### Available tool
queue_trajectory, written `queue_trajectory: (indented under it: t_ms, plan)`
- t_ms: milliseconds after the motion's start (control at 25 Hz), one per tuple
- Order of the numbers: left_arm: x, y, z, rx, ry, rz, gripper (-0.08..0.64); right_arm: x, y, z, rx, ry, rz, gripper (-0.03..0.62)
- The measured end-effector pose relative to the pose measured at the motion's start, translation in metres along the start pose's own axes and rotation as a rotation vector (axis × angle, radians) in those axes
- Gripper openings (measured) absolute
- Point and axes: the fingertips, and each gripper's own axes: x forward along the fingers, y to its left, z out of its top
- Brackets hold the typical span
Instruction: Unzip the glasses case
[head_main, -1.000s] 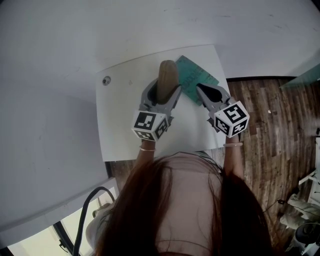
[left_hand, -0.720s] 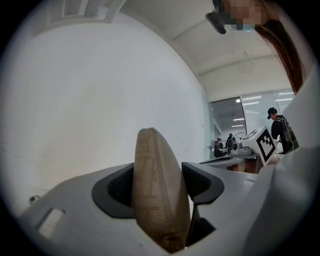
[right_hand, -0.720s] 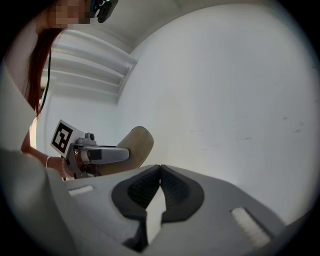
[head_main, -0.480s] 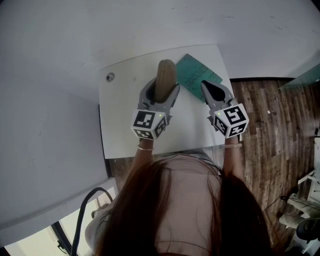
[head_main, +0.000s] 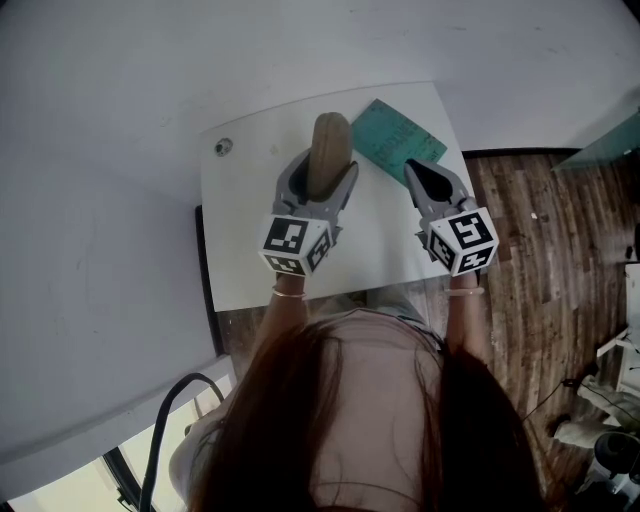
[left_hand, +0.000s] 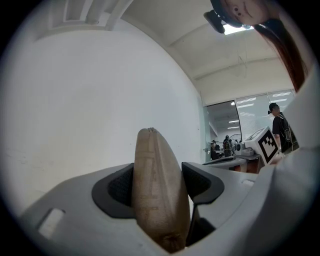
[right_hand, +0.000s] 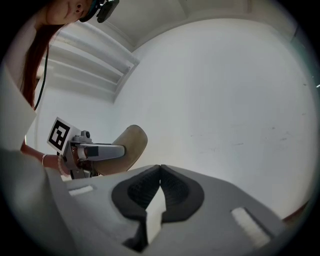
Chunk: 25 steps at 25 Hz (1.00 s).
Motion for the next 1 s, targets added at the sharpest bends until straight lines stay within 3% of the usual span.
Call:
queue_trajectory:
  t_ms: [1000]
  plan:
    - [-0.072,-0.004,0.011,-0.006,-0.056,-0.068,0.29,-0.035,0.071,0.007,-0.081,-0.009,-0.072,0.003]
